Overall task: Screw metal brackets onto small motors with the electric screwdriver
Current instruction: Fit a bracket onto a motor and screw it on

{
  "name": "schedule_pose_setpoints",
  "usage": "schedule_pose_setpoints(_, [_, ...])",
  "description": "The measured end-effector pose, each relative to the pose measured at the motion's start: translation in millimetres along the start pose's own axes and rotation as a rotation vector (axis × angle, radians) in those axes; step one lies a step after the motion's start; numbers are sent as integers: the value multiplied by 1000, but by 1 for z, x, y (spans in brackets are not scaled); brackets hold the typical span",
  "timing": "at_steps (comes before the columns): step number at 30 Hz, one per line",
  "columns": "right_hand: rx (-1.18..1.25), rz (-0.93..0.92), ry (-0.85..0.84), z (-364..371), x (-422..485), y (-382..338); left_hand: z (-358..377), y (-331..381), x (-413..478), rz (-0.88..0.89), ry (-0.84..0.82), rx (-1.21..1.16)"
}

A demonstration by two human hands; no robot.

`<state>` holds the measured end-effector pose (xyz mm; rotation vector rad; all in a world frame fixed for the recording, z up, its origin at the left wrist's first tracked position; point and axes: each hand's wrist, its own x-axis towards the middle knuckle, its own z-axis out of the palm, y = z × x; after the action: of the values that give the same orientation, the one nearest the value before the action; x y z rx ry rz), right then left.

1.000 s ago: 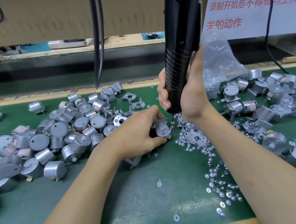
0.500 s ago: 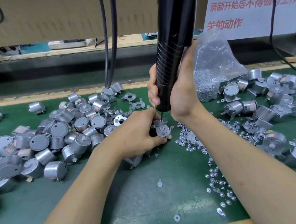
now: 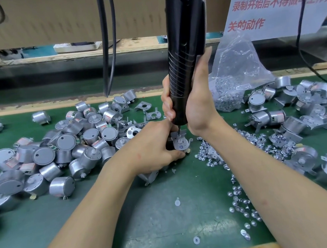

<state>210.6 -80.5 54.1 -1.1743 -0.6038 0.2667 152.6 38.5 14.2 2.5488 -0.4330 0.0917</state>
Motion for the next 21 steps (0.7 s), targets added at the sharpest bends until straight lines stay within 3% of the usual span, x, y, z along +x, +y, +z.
schedule_pose_setpoints(21, [-7, 16, -22, 0, 0, 5, -1, 3, -1, -3, 12, 21])
